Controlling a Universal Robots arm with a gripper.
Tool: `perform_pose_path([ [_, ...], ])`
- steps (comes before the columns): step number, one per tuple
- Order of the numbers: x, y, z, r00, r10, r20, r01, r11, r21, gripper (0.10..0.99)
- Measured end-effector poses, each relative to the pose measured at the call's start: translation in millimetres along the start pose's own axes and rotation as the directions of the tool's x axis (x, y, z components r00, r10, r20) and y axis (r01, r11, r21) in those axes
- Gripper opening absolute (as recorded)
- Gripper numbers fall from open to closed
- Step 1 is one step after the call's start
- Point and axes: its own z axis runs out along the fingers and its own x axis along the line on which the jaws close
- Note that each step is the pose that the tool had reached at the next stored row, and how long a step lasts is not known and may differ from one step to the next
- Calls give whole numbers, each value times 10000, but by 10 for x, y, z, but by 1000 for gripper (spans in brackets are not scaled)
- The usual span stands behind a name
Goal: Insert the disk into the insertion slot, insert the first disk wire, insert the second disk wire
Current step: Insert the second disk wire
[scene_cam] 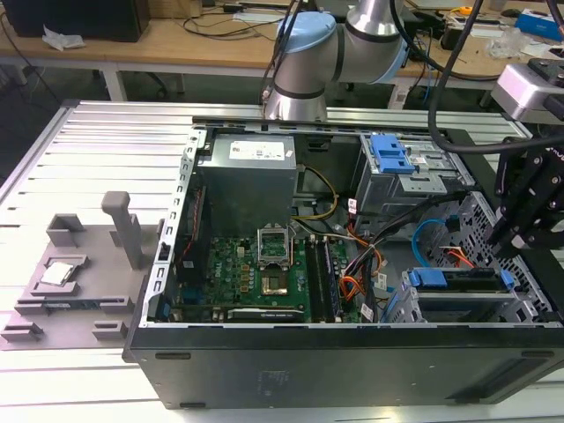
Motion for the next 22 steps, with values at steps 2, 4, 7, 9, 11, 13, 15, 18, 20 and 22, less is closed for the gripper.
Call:
perform_pose_path([
  [2, -84, 11, -1, 10000, -15, -16, 15, 10000, 1, 239],
  [4, -130, 21, -2, 10000, -19, -17, 19, 10000, 1, 239],
  [7, -236, 45, -4, 10000, -30, -17, 30, 10000, 2, 239],
  [9, -350, 80, -6, 10000, -41, -18, 41, 10000, 2, 239],
  [11, -383, 155, -1, 10000, -52, -18, 52, 10000, 2, 239],
  [13, -386, 231, 7, 10000, -79, -20, 79, 10000, 3, 239],
  [15, -385, 273, 13, 9999, -104, -20, 104, 9999, 4, 239],
  [18, -382, 349, 28, 9996, -263, -26, 263, 9997, 8, 239],
  [20, -382, 365, 39, 9992, -401, -32, 401, 9992, 13, 239],
  [22, -383, 370, 51, 9957, -920, -57, 920, 9958, 27, 239],
])
